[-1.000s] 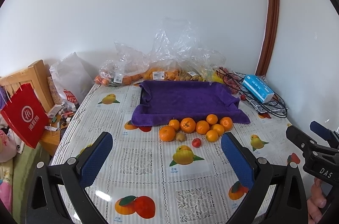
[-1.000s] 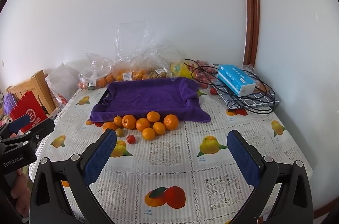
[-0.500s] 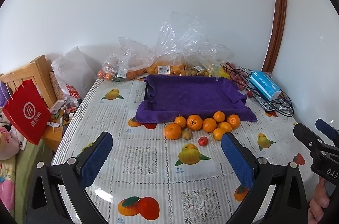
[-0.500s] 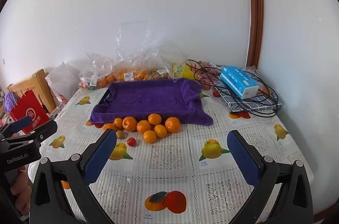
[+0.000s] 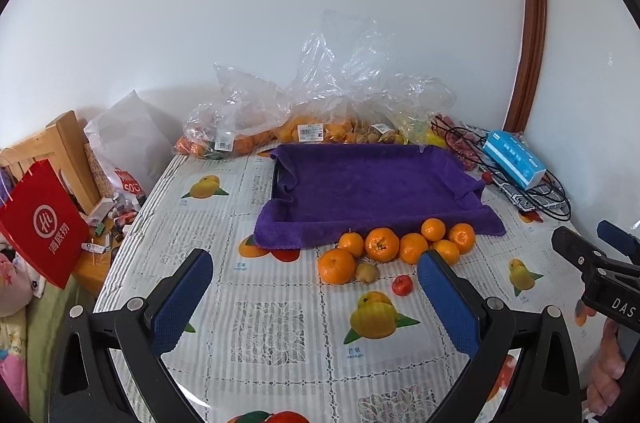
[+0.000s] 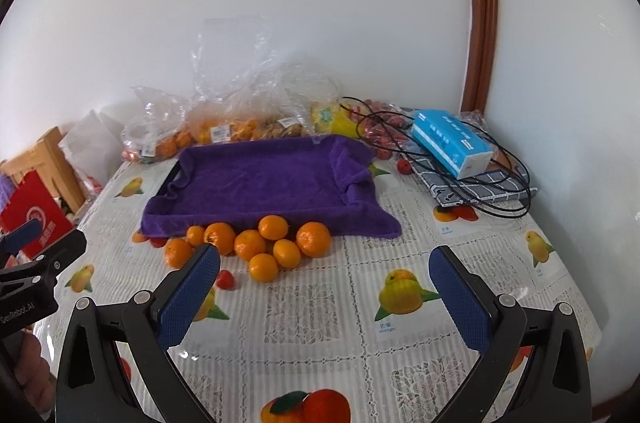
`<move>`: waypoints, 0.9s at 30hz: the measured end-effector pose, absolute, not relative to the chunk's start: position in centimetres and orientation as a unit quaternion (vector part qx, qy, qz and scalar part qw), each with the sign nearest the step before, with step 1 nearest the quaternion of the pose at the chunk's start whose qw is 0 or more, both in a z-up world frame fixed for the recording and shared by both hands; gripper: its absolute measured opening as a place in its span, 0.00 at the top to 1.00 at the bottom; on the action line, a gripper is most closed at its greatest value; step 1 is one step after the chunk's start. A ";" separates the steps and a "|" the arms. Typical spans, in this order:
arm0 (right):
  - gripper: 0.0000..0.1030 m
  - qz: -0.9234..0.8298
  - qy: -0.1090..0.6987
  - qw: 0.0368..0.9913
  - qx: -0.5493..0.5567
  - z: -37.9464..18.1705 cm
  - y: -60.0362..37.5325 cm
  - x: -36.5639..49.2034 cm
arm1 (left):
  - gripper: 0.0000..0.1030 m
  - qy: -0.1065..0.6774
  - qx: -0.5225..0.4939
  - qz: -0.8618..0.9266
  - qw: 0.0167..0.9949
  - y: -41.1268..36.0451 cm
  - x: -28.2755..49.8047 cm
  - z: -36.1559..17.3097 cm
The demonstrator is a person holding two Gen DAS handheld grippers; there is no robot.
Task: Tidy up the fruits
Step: 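Close the left tool on a large orange while the right tool grasps another orange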
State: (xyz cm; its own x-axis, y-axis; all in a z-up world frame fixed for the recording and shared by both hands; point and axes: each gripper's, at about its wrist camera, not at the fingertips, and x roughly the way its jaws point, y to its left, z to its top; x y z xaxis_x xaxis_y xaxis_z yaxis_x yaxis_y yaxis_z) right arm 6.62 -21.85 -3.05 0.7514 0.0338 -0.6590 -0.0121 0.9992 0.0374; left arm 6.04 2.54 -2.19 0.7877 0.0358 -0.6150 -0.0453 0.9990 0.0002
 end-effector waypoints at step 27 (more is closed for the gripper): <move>0.46 0.092 0.460 0.881 0.060 -15.5 -22.5 19.2 | 0.01 0.385 -0.020 0.029 0.922 4.5 15.6 -10.6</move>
